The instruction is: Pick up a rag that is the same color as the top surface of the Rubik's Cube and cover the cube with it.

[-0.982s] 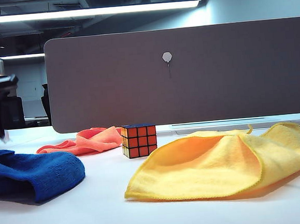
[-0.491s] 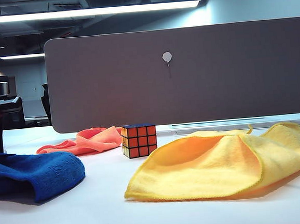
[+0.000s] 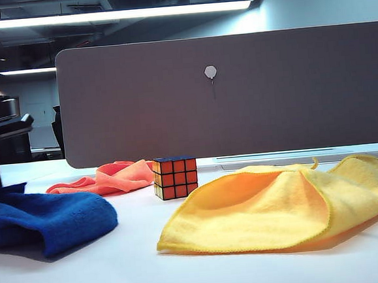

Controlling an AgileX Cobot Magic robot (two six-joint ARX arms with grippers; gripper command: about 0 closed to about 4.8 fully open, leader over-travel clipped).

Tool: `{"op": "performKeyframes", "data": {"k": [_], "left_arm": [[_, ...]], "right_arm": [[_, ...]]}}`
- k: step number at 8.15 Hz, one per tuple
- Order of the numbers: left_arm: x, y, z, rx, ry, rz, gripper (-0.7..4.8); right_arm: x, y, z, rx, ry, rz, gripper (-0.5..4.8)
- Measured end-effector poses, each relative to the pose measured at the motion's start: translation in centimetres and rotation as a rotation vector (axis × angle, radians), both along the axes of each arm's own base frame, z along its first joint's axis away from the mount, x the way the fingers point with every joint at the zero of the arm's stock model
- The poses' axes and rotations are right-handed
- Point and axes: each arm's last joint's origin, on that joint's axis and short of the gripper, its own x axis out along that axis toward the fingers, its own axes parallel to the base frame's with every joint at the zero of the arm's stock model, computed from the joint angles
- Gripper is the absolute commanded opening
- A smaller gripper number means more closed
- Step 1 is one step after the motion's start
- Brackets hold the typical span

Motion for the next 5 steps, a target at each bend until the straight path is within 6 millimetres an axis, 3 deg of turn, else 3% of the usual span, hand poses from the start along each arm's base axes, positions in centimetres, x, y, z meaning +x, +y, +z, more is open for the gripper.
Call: {"op": "performKeyframes", "data": {"k": [3,4,5], "left_arm": [[0.3,-0.4,0.4,-0.102,-0.043,-0.072,-0.06],[0.8,-0.8,1.3,-0.222,-0.128,-0.130,-0.06],[1.1,-1.1,3.7,-0.350,-0.294,-0.185,-0.06]], "right_arm": [[0.0,0.0,0.0,0.000,0.000,-0.001,-0.01],[0.0,0.0,0.0,-0.001,-0.001,-0.004,-0.01],[0.0,0.0,0.0,-0.001,-0.001,-0.004,-0.01]]}}
